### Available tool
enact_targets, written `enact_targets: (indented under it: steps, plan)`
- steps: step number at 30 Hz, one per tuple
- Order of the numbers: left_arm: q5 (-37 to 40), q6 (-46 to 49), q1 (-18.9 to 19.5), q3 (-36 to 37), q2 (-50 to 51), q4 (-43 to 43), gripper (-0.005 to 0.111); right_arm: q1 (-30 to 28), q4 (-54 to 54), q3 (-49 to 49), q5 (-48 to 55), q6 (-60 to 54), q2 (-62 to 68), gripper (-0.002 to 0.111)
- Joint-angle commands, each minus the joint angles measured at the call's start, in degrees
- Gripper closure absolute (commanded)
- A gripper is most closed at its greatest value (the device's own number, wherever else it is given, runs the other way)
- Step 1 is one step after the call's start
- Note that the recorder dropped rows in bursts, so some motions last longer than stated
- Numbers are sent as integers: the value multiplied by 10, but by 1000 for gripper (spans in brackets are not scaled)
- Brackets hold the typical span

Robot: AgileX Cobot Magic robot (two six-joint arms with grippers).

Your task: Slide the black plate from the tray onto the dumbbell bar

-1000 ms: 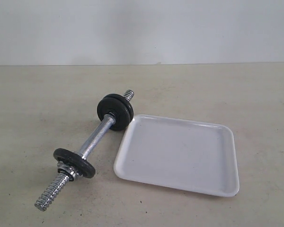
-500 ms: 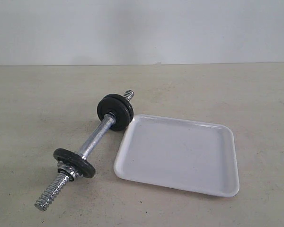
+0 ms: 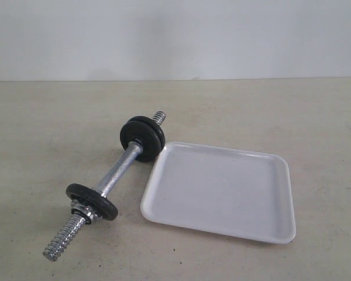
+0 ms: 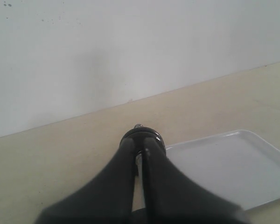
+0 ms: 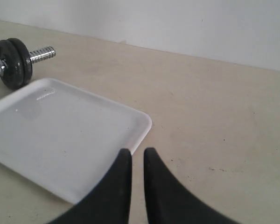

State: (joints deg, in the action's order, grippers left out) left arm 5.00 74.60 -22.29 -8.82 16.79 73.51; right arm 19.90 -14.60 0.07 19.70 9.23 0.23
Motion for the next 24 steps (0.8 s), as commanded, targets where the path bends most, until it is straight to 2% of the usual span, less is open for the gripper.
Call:
enact_targets:
  steps: [1, 11, 21, 24]
  plan:
    - [-7, -5, 0, 3, -4, 6, 102, 0, 32, -1, 3, -9, -2, 100]
    - [-7, -5, 0, 3, -4, 6, 102, -40, 69, -1, 8, -46, -2, 100]
    - [-7, -5, 0, 3, -4, 6, 102, -42, 69, -1, 6, -45, -2, 100]
    - [-7, -5, 0, 3, -4, 6, 102, -91, 69, -1, 5, -47, -2, 100]
